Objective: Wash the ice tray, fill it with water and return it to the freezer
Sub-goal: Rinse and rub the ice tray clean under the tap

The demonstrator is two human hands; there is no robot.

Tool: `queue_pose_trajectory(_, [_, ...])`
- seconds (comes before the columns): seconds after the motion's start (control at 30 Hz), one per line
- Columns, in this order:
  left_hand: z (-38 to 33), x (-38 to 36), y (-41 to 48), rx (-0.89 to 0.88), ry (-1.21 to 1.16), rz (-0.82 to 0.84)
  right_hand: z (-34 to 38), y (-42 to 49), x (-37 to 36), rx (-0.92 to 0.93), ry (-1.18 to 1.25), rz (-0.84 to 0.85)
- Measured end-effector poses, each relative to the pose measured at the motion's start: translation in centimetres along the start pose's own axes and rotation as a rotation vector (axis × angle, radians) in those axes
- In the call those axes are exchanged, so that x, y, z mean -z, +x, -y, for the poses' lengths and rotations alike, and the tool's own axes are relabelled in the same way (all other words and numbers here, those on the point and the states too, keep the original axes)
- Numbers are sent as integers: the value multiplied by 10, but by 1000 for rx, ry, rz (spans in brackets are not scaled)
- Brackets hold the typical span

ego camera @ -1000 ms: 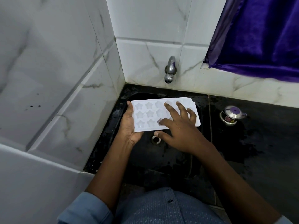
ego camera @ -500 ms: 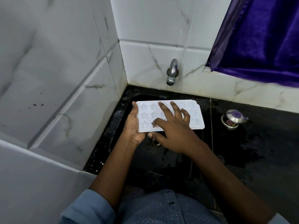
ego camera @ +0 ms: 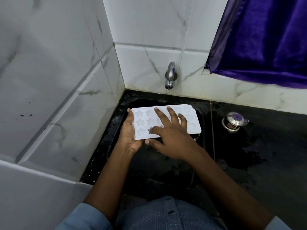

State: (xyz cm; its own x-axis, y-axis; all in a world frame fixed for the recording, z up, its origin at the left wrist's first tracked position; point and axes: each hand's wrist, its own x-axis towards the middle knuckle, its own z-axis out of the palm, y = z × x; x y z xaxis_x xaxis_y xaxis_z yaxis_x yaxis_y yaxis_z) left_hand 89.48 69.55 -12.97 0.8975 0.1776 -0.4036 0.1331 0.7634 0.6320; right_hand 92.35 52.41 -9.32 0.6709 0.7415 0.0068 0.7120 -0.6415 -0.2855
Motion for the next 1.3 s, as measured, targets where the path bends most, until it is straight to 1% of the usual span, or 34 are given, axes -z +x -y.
queue_pose_trajectory(0.17, [1, 0, 5, 4, 16, 10, 0, 2, -2, -15, -7, 52])
queue_pose_trajectory(0.3, [1, -1, 5, 20, -5, 1, -1, 2, -1, -8, 27, 6])
queue_pose_trajectory(0.43, [2, -1, 6, 28, 19, -9, 0, 2, -2, -13, 17, 43])
queue_pose_trajectory(0.57, [2, -2, 6, 33, 3, 4, -1, 2, -1, -6, 33, -18])
queue_pose_trajectory(0.7, [1, -3, 5, 35, 3, 37, -2, 3, -3, -15, 18, 35])
queue_pose_trajectory(0.83, [4, -3, 5, 34, 9, 31, -3, 3, -4, -16, 37, -19])
queue_pose_trajectory(1.0, [3, -6, 5, 37, 1, 16, -2, 3, -5, -27, 9, 58])
queue_pose_trajectory(1.17, [4, -4, 6, 35, 20, 9, -3, 4, -3, -25, 31, -11])
queue_pose_trajectory(1.3, [2, -2, 9, 22, 23, 4, -5, 6, -3, -25, -8, 52])
